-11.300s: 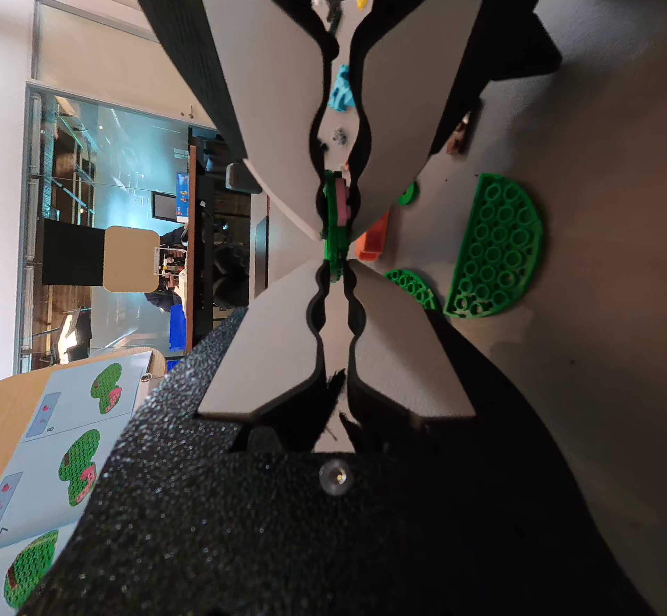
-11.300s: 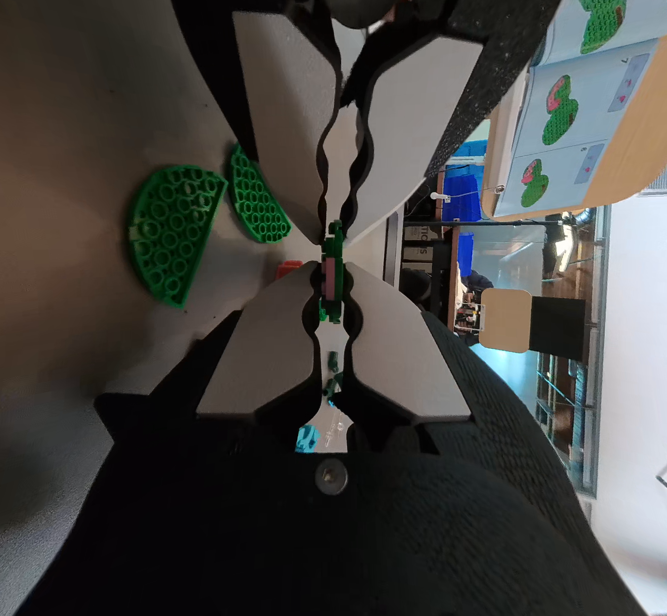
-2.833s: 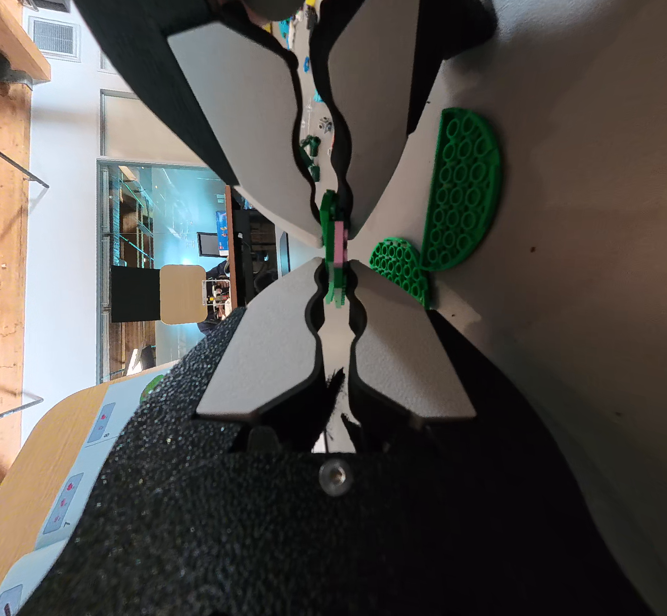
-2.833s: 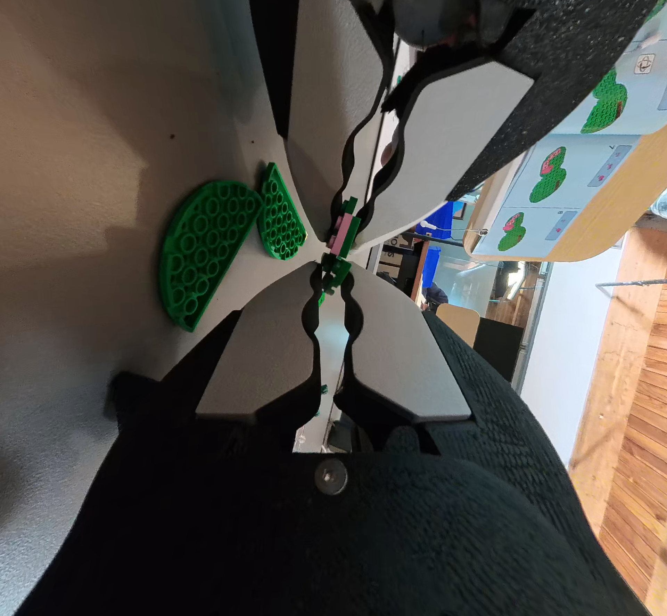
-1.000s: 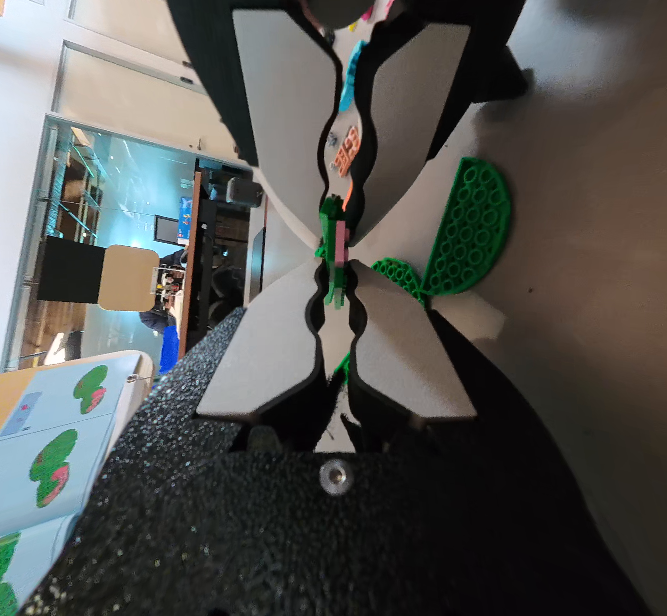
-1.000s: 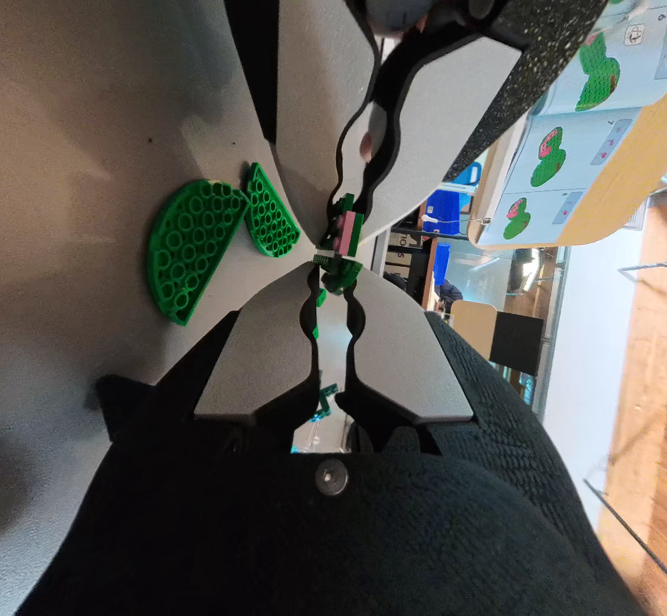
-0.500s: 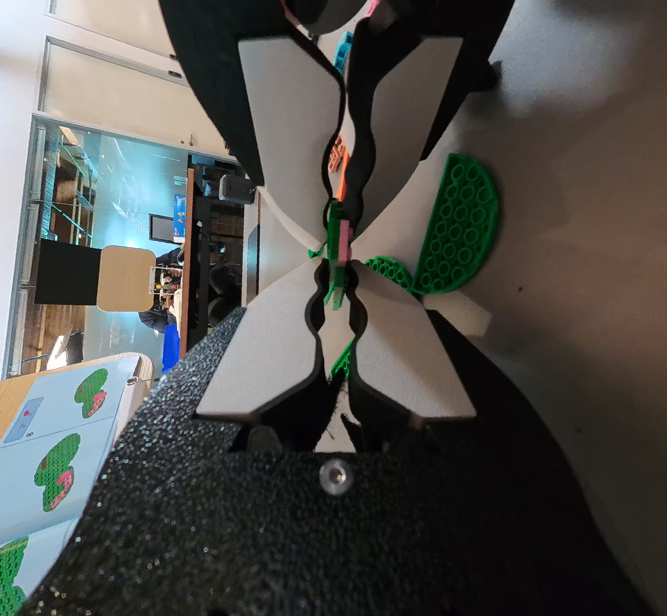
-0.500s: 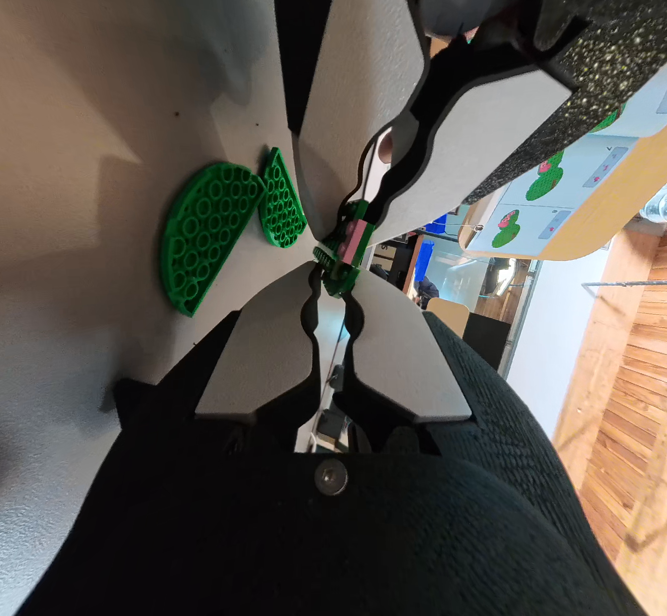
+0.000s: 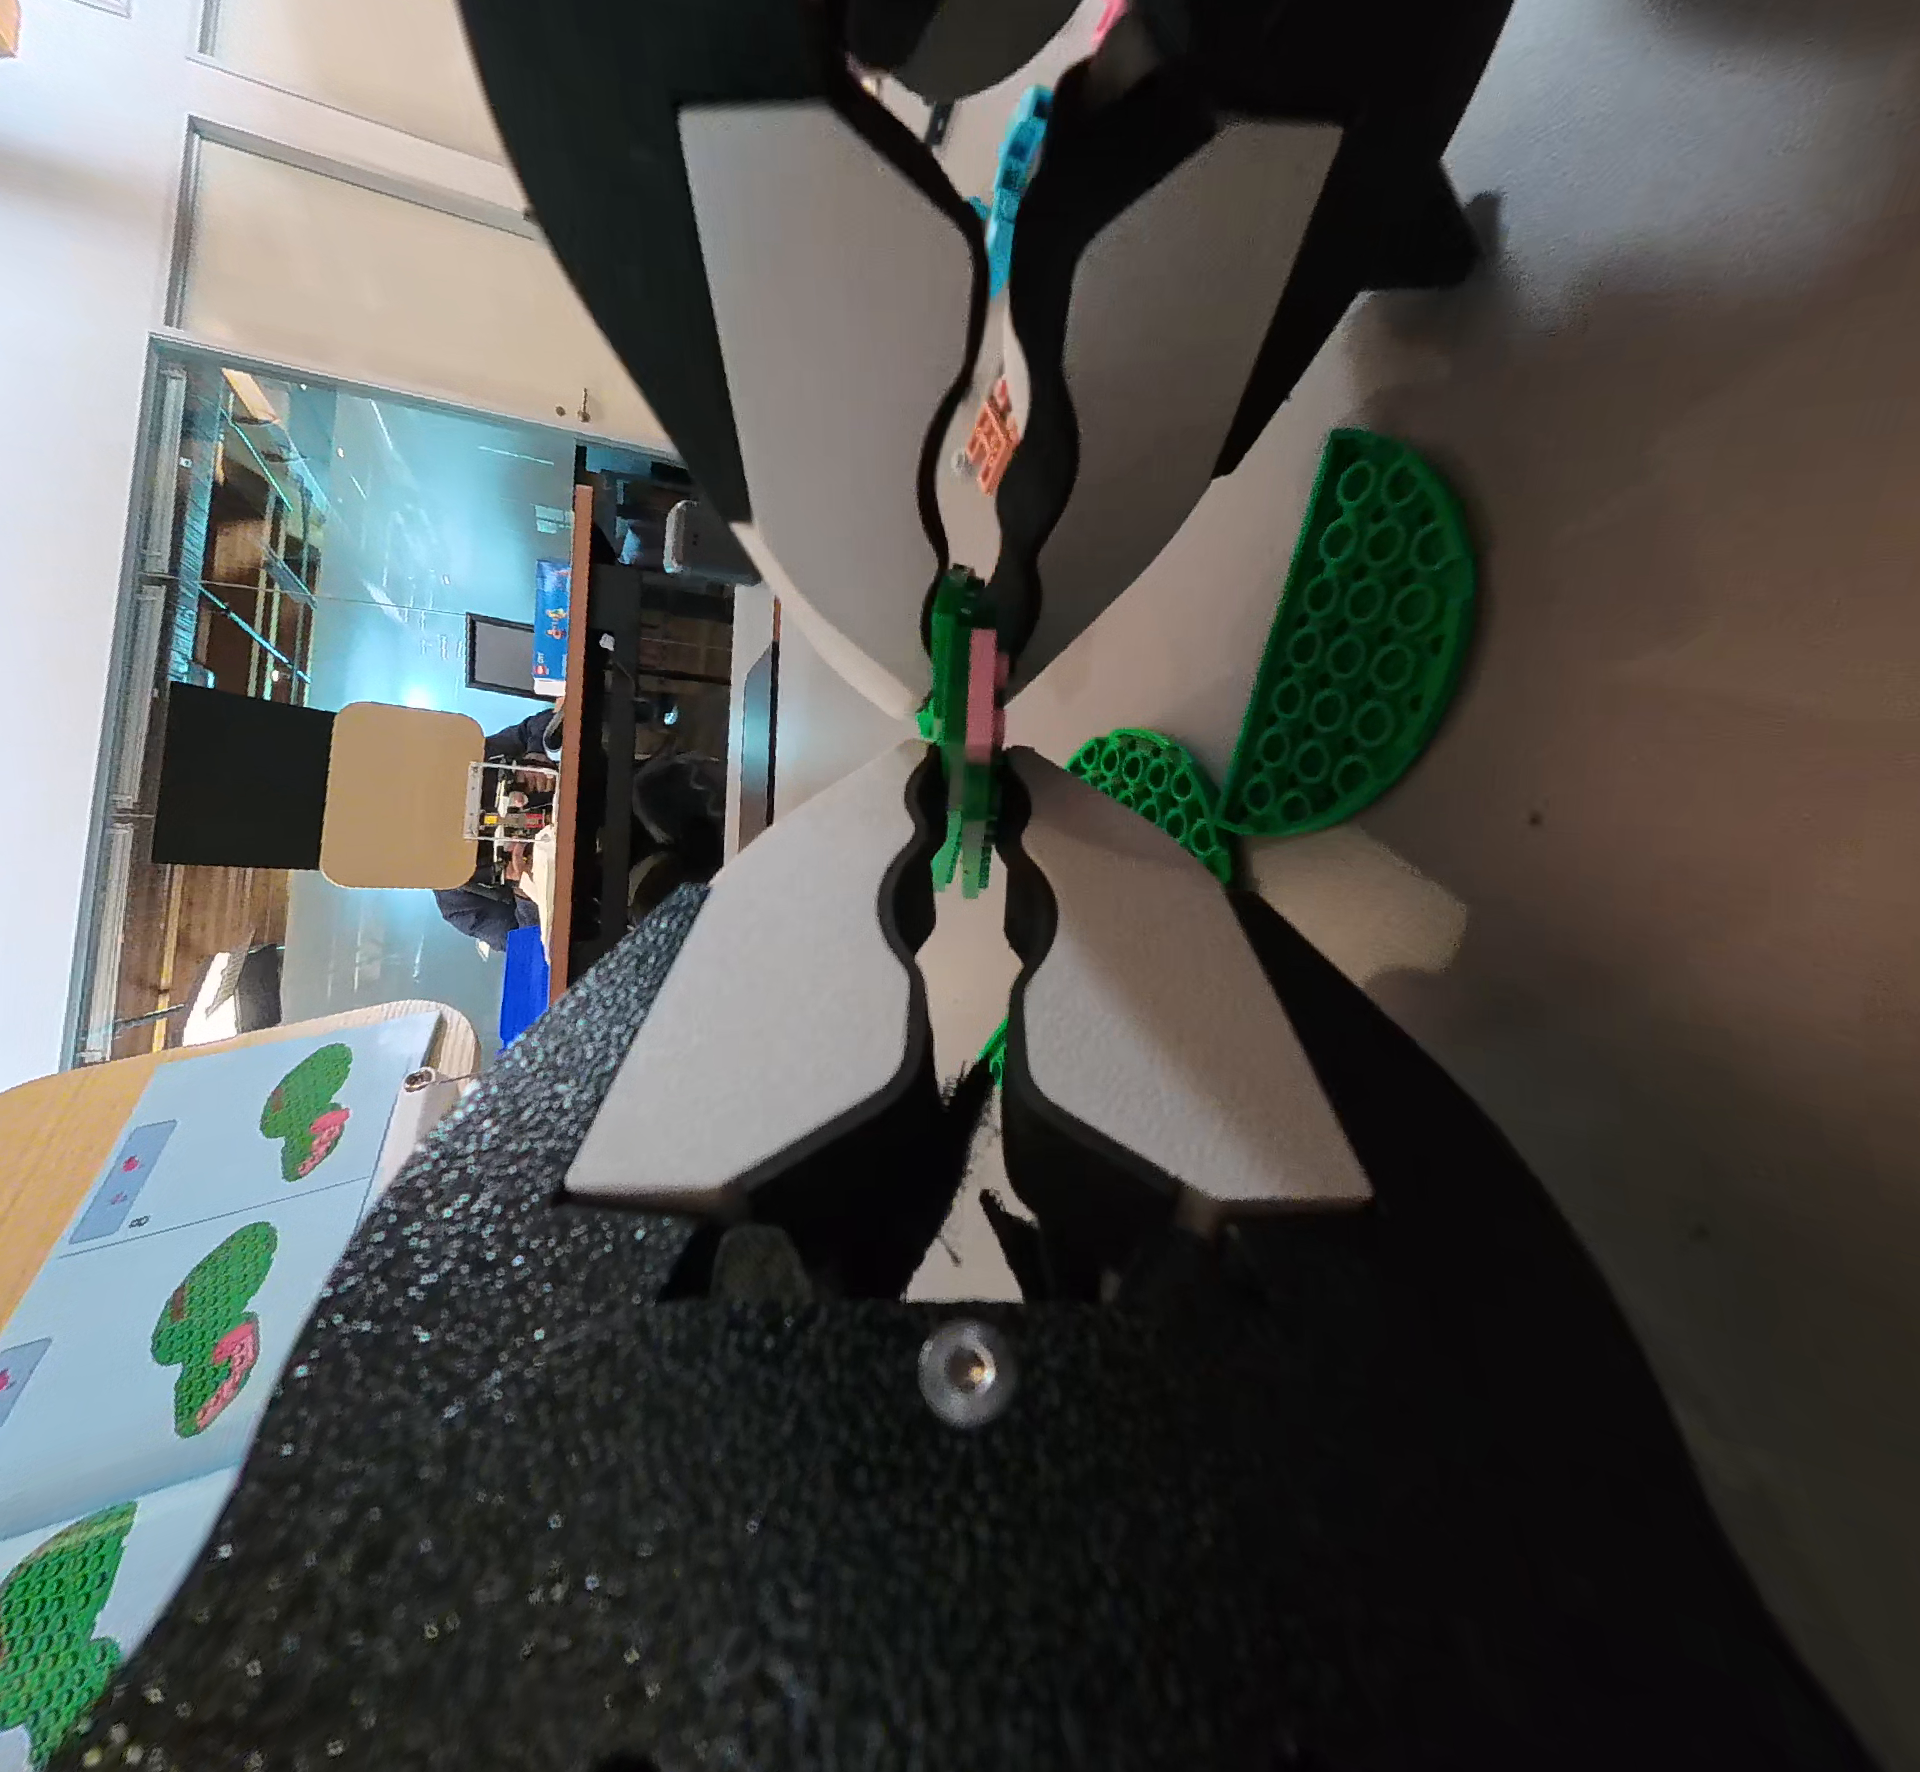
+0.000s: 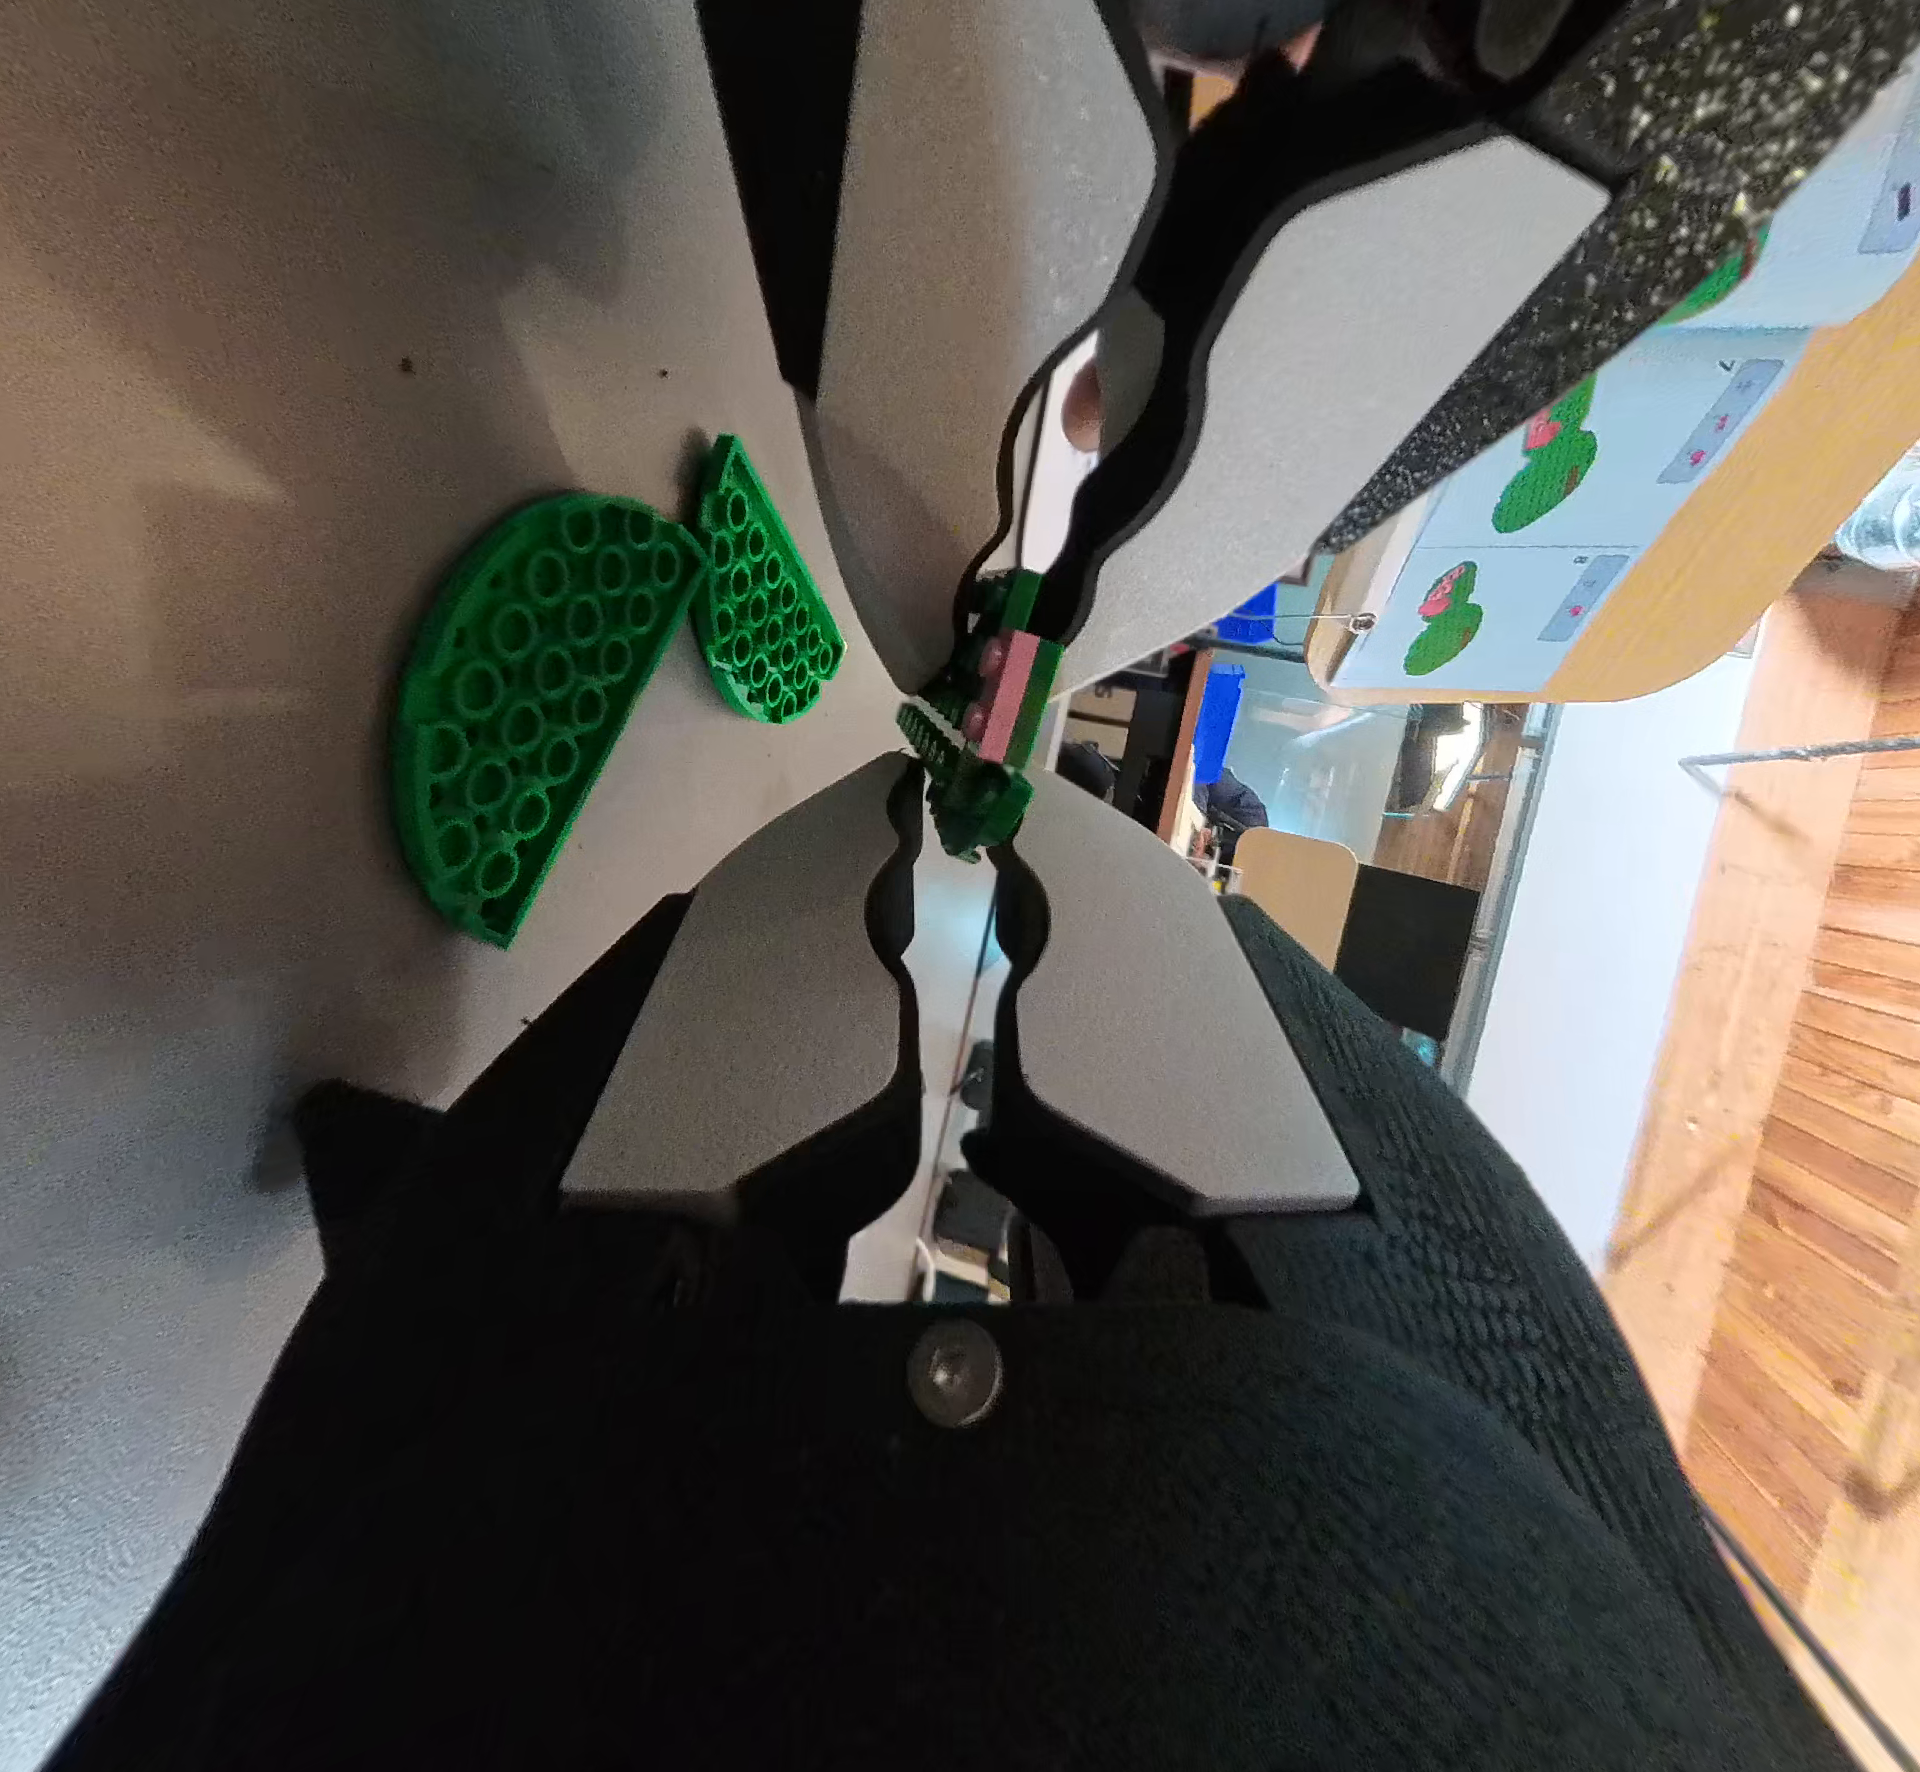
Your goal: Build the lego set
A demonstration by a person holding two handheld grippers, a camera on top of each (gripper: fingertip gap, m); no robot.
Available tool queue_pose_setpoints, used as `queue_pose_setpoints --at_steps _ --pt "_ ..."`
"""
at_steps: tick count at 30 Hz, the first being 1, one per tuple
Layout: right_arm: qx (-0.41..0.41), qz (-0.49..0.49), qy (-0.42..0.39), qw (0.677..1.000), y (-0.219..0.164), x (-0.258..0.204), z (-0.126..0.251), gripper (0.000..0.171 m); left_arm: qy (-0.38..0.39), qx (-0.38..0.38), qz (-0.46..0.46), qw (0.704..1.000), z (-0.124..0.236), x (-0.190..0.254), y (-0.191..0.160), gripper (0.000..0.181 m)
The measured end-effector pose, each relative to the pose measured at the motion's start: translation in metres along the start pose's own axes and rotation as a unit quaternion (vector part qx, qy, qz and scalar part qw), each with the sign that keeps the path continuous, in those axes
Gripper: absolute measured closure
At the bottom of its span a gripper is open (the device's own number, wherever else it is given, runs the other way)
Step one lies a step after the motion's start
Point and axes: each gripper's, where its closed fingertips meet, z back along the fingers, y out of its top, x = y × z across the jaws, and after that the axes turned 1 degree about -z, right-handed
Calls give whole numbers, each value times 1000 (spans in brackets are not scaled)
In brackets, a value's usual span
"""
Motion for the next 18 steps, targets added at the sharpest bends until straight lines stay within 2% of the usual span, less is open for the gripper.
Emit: queue_pose_setpoints --at_steps 7,18 --pt "13 -6 11 1000 1 -2 3 155 -6 11 25 1000 0 0 3 173" --pt "-22 15 -3 1000 -2 1 0 153 -4 -8 33 999 -1 -2 -1 173"
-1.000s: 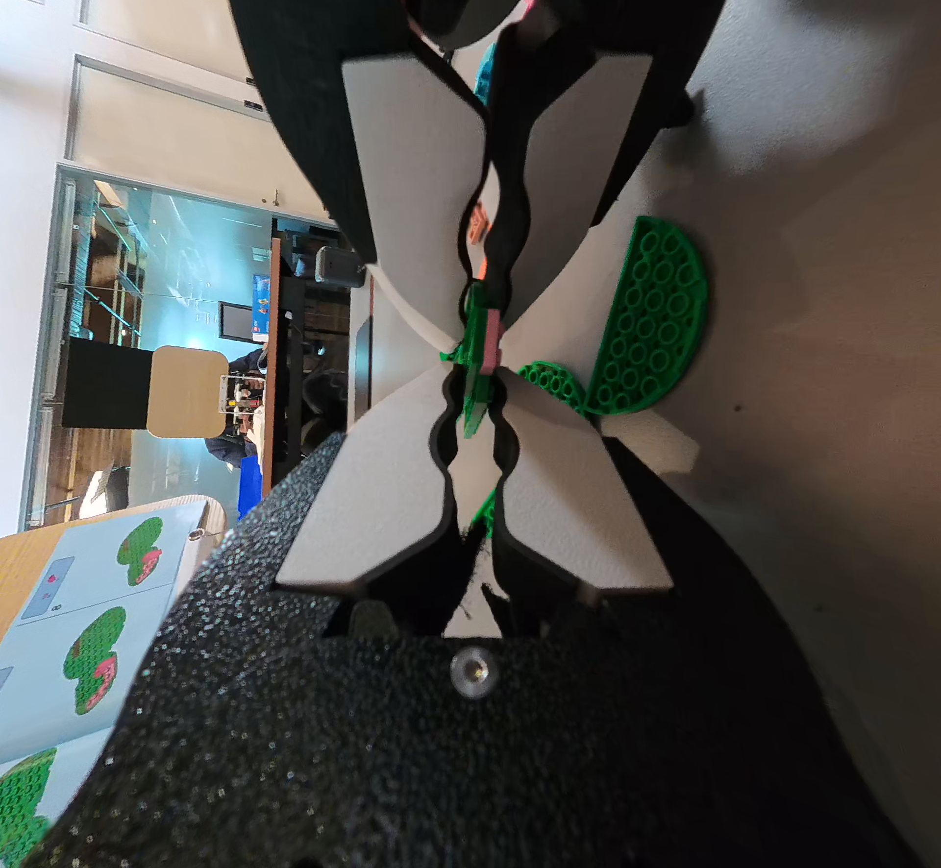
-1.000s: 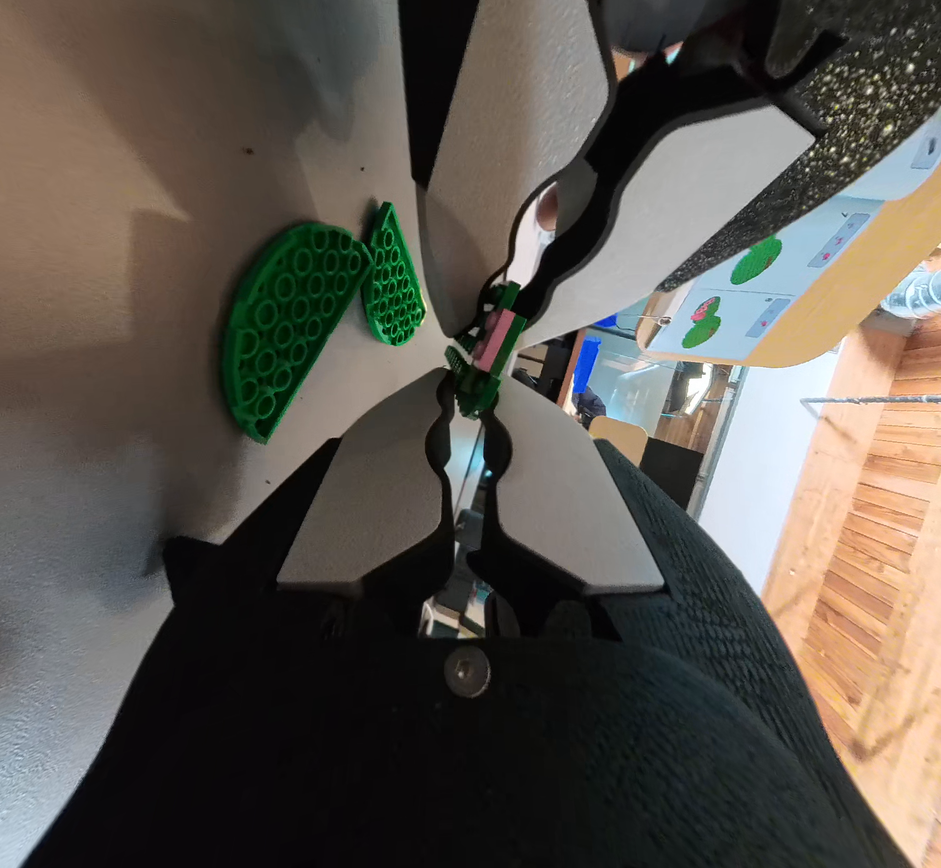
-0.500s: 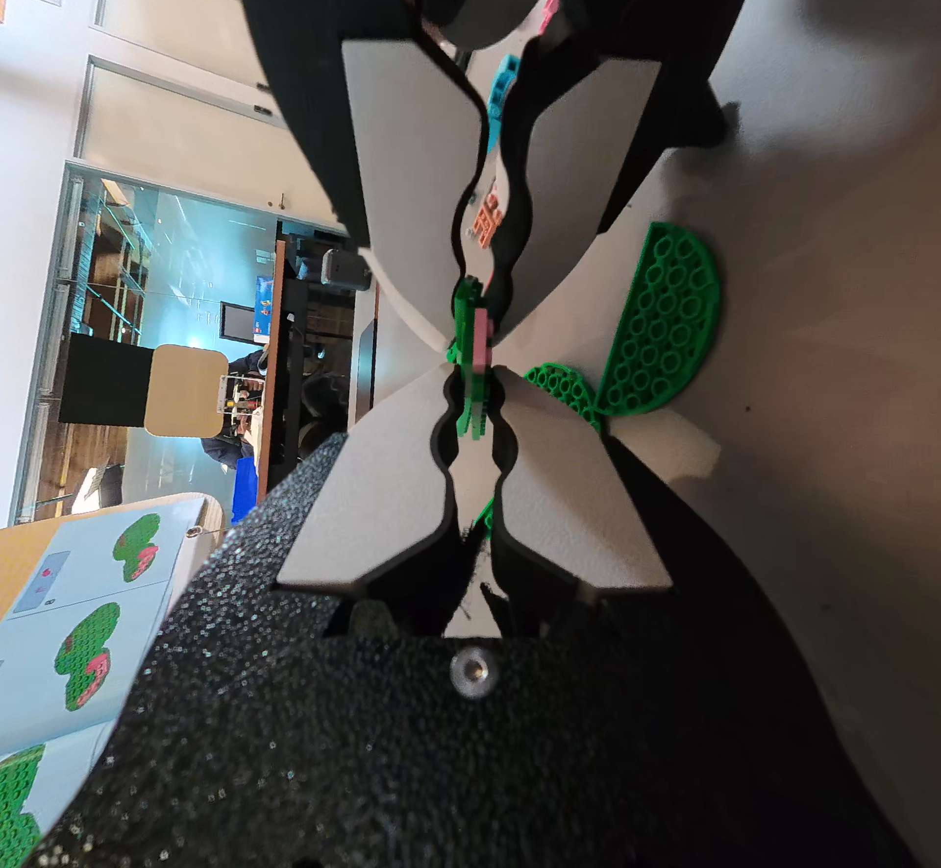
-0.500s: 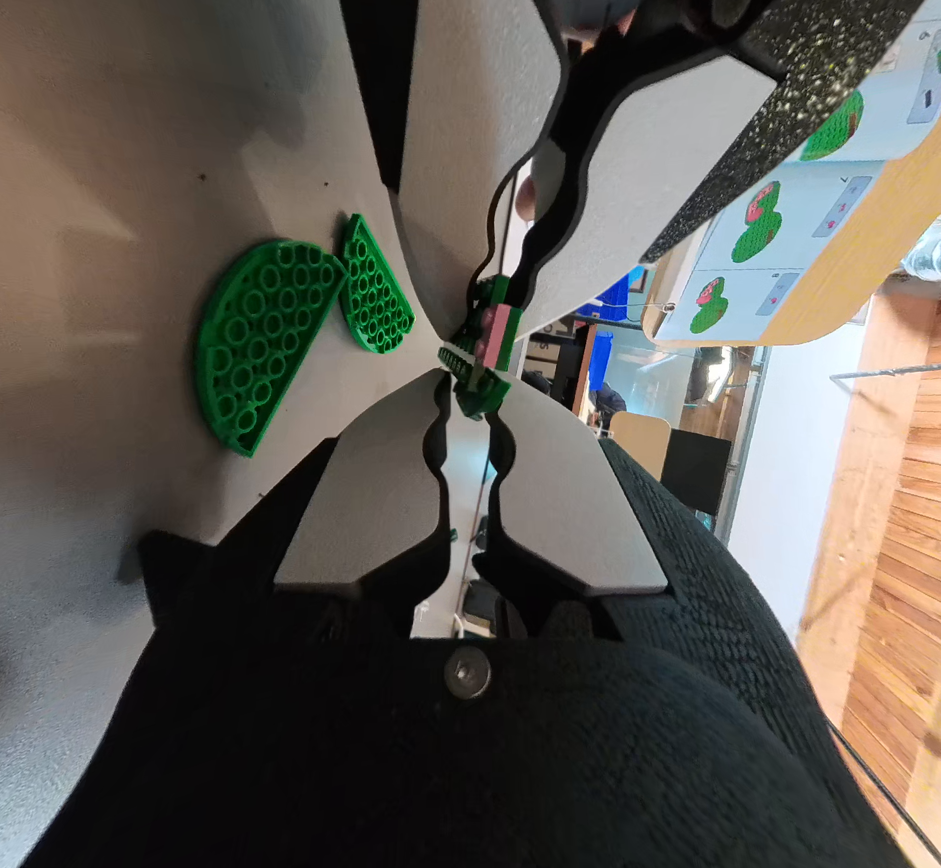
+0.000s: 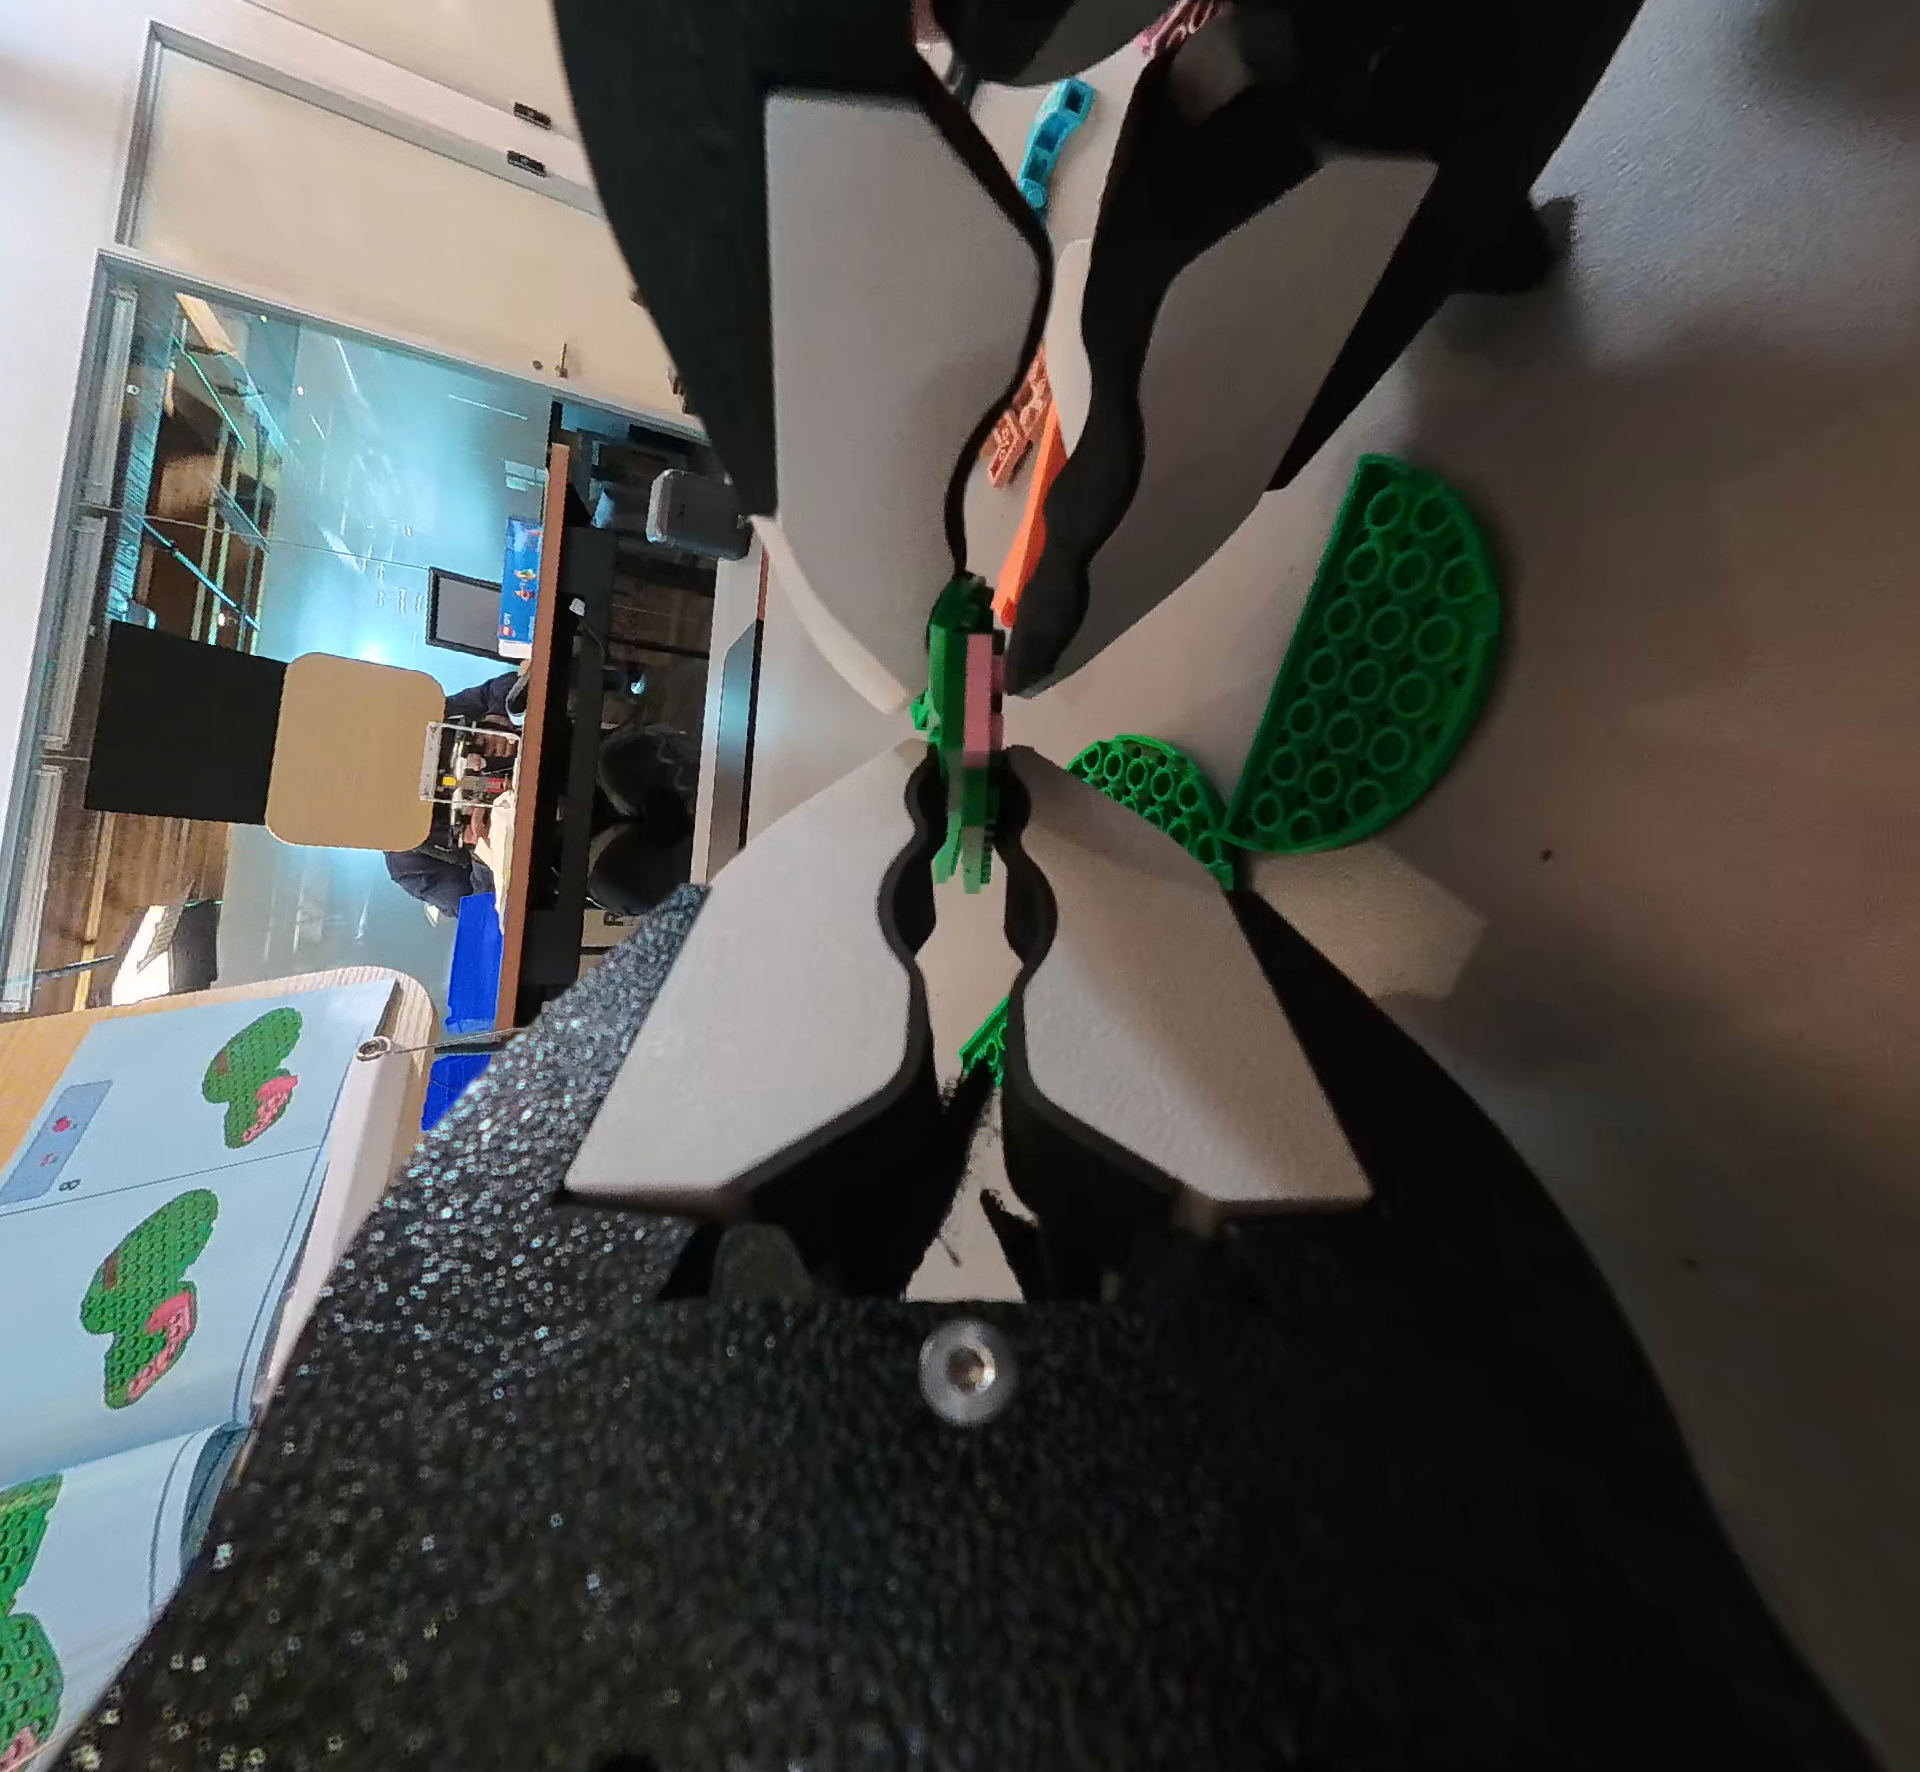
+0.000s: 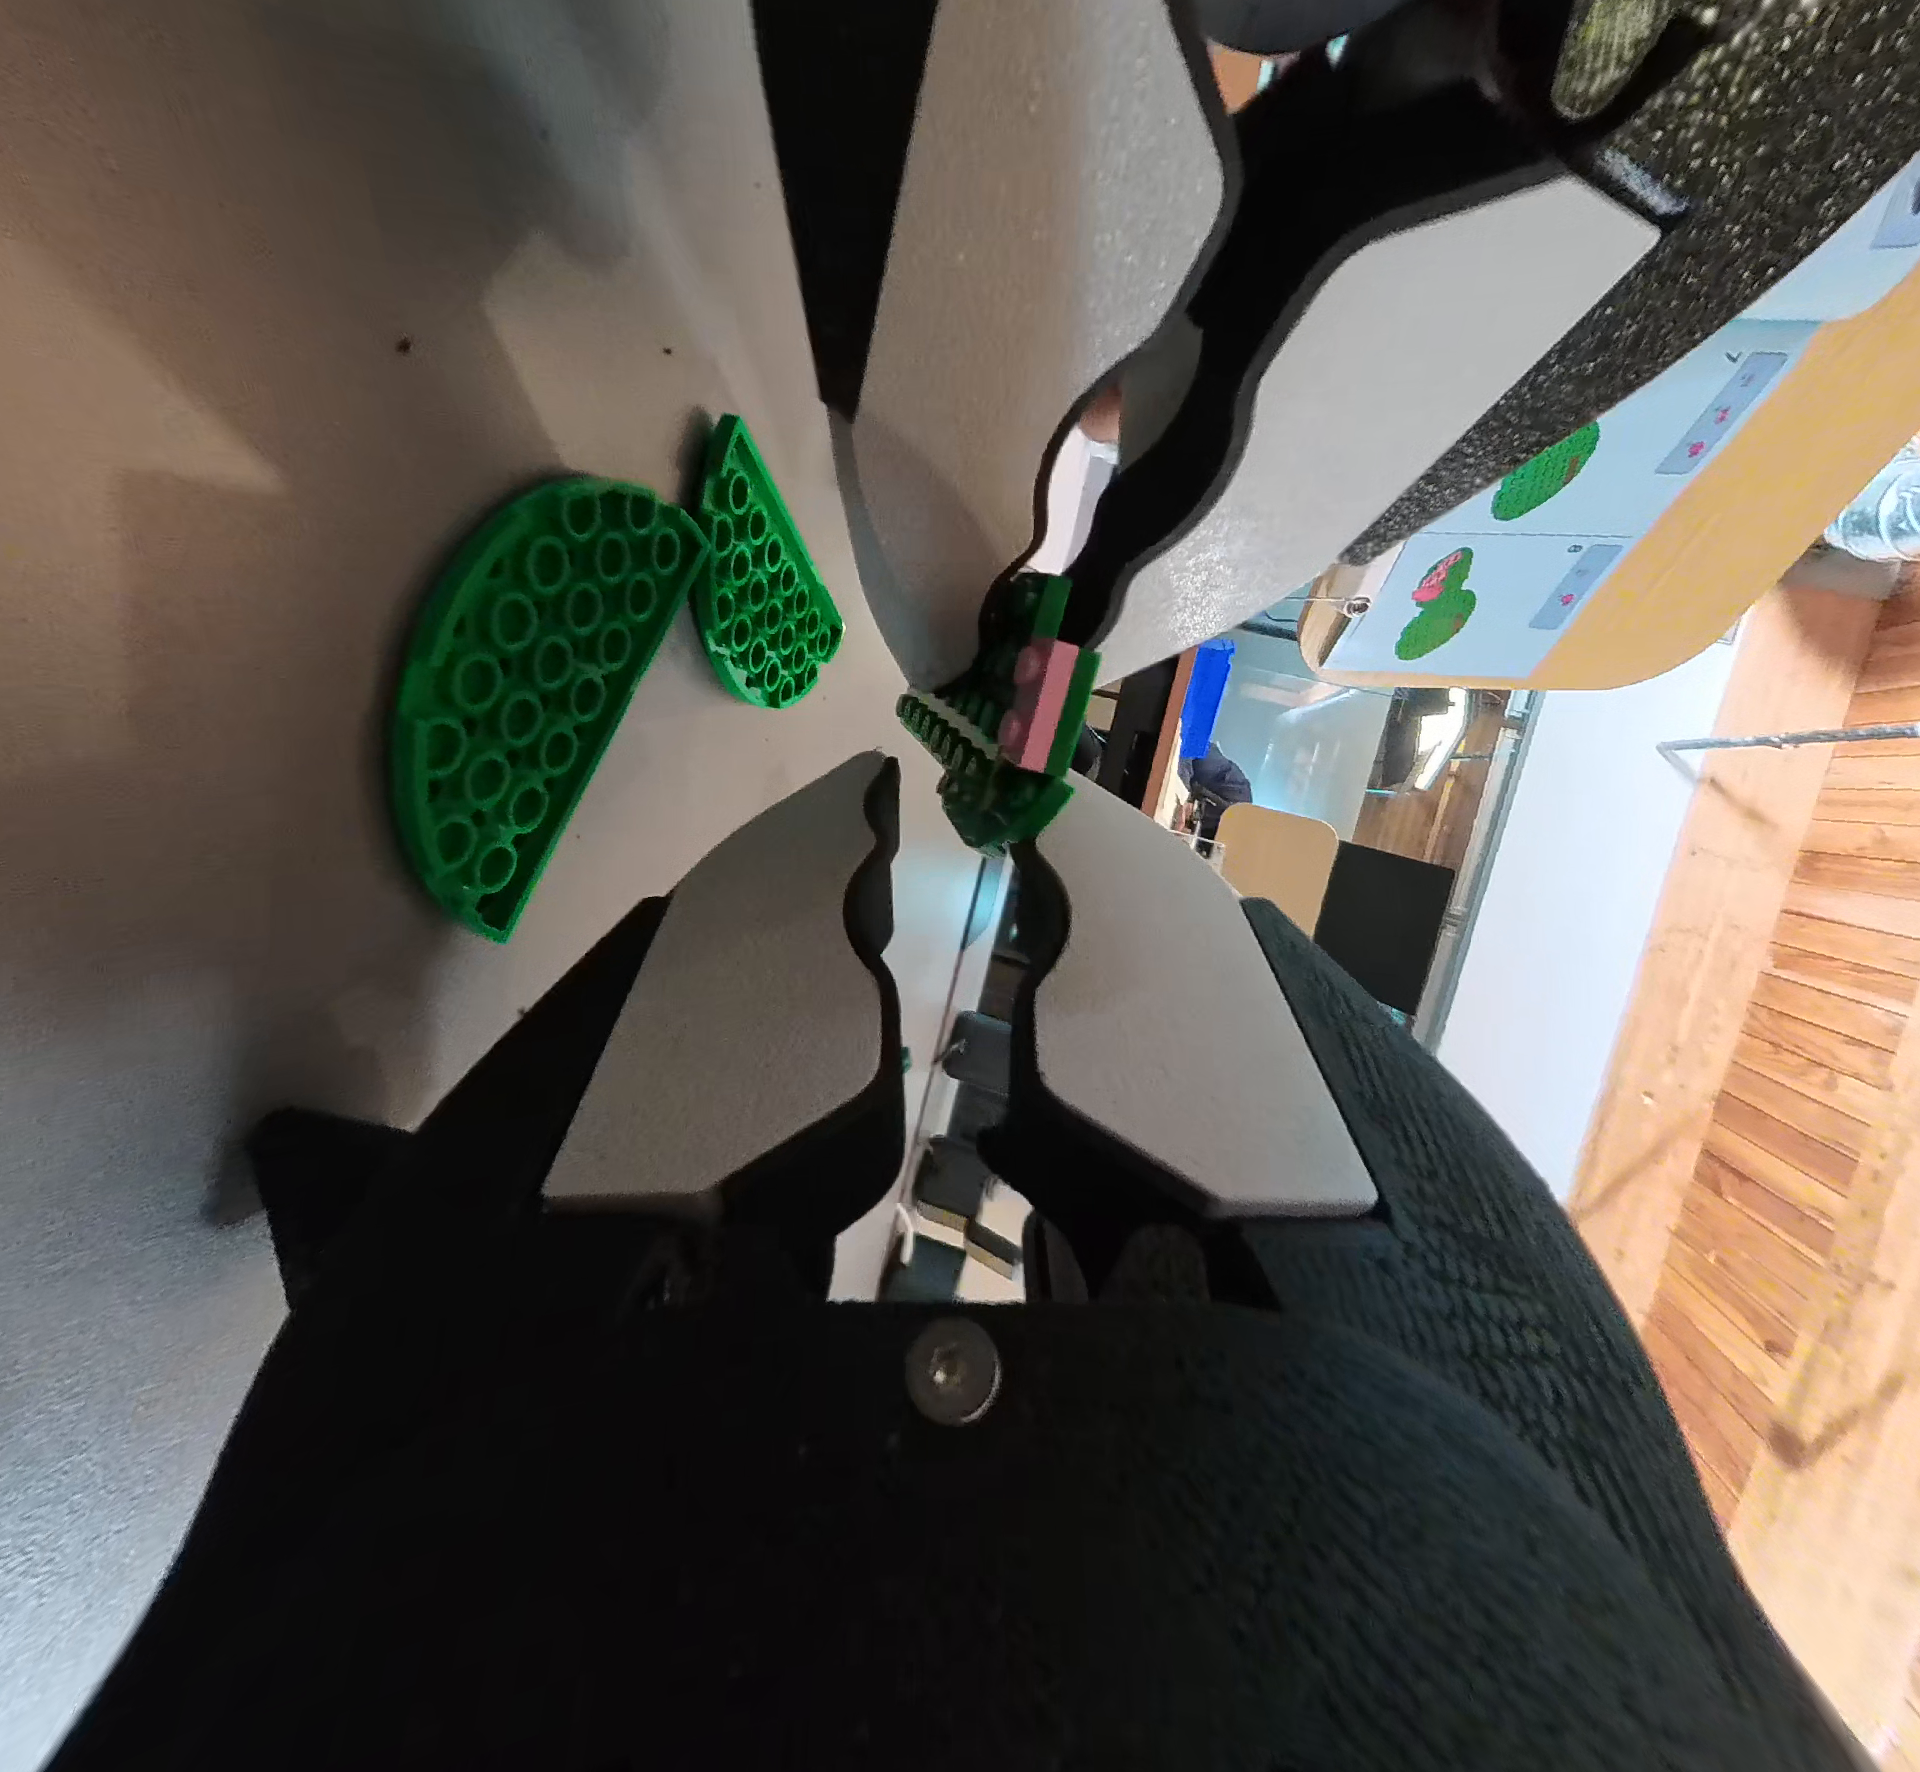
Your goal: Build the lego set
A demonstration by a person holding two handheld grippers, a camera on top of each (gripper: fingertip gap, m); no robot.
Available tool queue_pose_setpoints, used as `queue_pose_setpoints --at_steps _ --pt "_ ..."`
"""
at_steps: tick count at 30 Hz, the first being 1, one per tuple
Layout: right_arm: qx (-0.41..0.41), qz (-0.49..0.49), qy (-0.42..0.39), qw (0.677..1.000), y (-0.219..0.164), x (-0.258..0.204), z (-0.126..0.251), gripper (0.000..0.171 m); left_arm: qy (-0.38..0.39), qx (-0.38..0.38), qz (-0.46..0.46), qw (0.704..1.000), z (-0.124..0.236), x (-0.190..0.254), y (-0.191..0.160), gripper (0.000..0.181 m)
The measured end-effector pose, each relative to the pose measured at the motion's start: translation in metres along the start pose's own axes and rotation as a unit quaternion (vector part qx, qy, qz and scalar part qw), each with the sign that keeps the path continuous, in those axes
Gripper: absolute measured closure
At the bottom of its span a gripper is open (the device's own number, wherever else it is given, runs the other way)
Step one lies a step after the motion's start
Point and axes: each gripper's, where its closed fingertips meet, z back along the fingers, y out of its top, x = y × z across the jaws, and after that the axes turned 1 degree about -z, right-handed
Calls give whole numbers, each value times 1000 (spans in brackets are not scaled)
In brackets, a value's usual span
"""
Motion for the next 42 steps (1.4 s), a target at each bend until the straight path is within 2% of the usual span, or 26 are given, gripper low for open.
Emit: queue_pose_setpoints --at_steps 9,21,42 --pt "15 -10 11 1000 1 -2 1 151 2 14 -10 1000 1 1 4 173" --pt "15 25 -6 1000 -1 4 6 149 50 26 -37 998 3 -7 8 173" --pt "40 -1 -25 999 5 15 12 147 65 22 -13 998 5 -15 4 173"
